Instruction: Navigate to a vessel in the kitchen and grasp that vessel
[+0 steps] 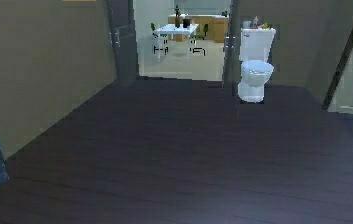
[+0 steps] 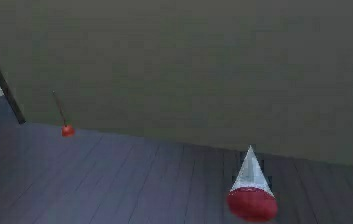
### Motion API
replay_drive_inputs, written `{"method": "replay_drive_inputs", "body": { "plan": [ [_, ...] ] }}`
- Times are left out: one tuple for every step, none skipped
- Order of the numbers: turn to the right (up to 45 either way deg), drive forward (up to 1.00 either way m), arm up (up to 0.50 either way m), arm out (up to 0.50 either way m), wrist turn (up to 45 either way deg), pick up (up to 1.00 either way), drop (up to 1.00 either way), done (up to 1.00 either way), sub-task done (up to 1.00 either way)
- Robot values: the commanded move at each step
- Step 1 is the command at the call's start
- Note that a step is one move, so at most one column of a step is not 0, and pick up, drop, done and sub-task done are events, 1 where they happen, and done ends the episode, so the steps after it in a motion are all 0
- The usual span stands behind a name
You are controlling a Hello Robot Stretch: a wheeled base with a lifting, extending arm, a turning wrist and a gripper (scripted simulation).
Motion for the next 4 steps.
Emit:
{"method": "replay_drive_inputs", "body": {
  "plan": [
    [0.0,1.0,0.0,0.0,0.0,0.0,0.0,0.0,0.0],
    [0.0,1.0,0.0,0.0,0.0,0.0,0.0,0.0,0.0],
    [0.0,0.9,0.0,0.0,0.0,0.0,0.0,0.0,0.0],
    [9.0,0.0,0.0,0.0,0.0,0.0,0.0,0.0,0.0]
  ]
}}
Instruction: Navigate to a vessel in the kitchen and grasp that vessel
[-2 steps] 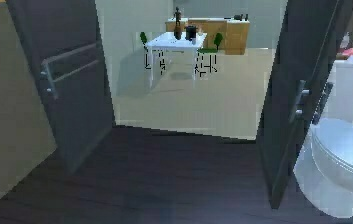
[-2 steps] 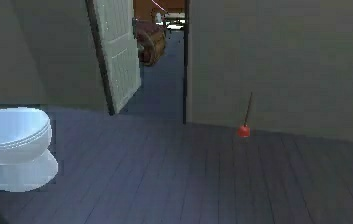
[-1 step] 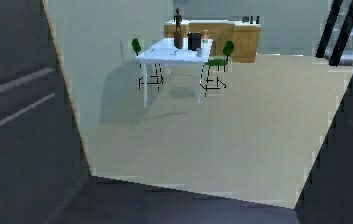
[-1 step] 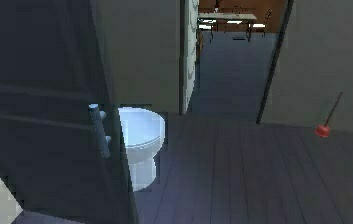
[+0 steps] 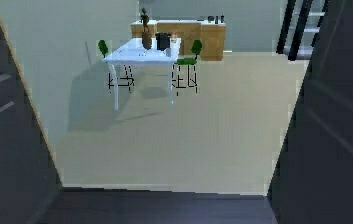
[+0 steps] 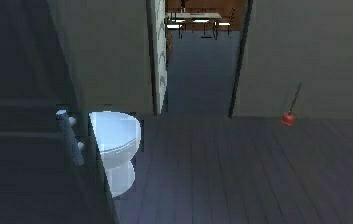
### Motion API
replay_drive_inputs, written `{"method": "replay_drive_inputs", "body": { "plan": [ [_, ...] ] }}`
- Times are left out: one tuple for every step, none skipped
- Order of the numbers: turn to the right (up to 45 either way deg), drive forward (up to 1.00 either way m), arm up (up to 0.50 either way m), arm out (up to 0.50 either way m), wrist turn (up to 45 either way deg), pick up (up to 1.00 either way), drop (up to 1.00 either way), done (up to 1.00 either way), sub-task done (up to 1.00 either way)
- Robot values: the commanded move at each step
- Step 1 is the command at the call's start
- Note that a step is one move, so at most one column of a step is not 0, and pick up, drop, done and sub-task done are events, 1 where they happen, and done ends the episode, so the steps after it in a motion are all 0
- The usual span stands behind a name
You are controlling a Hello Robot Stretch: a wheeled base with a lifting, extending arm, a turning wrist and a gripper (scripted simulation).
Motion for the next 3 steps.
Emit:
{"method": "replay_drive_inputs", "body": {
  "plan": [
    [0.0,1.0,0.0,0.0,0.0,0.0,0.0,0.0,0.0],
    [3.0,0.0,0.0,0.0,0.0,0.0,0.0,0.0,0.0],
    [0.0,0.5,0.0,0.0,0.0,0.0,0.0,0.0,0.0]
  ]
}}
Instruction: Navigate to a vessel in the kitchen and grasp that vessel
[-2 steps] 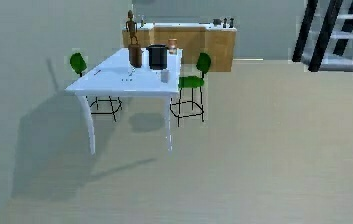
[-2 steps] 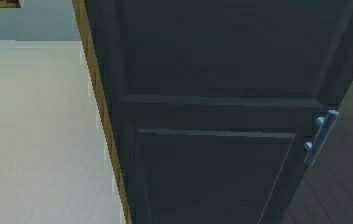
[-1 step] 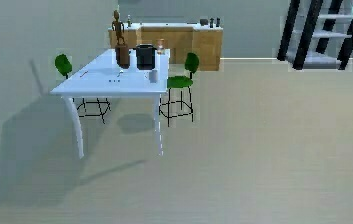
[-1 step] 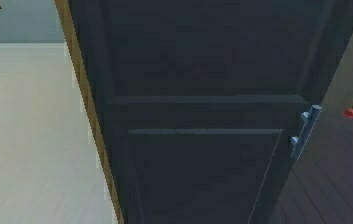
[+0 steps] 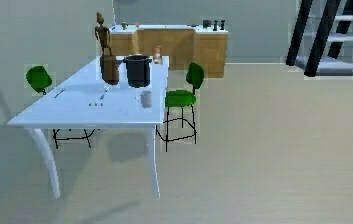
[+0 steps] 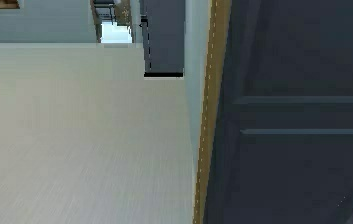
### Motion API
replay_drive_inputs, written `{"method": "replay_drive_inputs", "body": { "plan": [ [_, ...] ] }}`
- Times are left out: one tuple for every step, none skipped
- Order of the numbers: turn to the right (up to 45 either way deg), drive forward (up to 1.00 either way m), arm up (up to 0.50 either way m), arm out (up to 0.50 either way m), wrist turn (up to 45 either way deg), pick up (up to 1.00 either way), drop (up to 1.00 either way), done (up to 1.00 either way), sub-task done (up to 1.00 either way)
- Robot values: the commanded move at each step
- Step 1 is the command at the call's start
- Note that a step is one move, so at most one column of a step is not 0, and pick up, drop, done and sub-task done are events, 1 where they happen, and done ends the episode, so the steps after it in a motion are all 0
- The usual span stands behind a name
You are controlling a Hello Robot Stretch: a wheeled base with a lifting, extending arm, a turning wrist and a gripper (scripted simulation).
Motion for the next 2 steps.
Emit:
{"method": "replay_drive_inputs", "body": {
  "plan": [
    [21.0,0.0,0.0,0.0,0.0,0.0,0.0,0.0,0.0],
    [0.0,0.8,0.0,0.0,0.0,0.0,0.0,0.0,0.0]
  ]
}}
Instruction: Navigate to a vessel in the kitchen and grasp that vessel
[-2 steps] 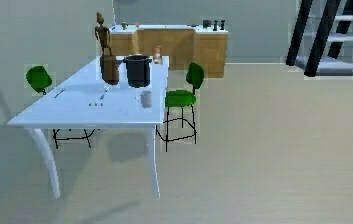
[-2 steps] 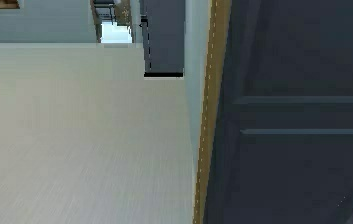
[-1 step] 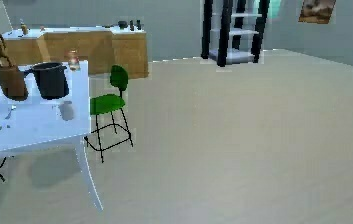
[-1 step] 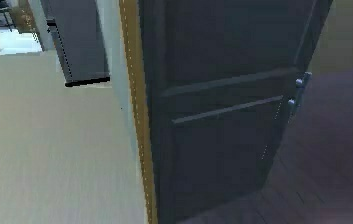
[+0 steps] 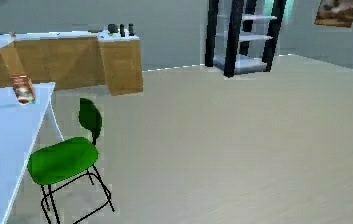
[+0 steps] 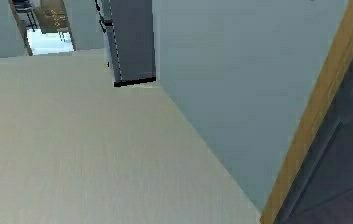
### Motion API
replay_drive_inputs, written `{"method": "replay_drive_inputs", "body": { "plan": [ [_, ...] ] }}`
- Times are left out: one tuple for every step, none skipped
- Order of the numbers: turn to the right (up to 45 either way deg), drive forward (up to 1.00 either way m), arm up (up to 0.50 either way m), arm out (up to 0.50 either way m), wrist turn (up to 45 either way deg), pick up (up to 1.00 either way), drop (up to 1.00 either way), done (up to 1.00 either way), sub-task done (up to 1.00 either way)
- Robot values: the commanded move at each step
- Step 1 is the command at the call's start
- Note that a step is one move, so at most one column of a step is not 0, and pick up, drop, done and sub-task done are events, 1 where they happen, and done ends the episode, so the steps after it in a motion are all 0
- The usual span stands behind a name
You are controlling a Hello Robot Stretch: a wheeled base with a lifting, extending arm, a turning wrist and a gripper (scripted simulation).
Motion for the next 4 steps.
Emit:
{"method": "replay_drive_inputs", "body": {
  "plan": [
    [-45.0,0.0,0.0,0.0,0.0,0.0,0.0,0.0,0.0],
    [-45.0,0.0,0.0,0.0,0.0,0.0,0.0,0.0,0.0],
    [-45.0,0.0,0.0,0.0,0.0,0.0,0.0,0.0,0.0],
    [-15.0,0.0,0.0,0.0,0.0,0.0,0.0,0.0,0.0]
  ]
}}
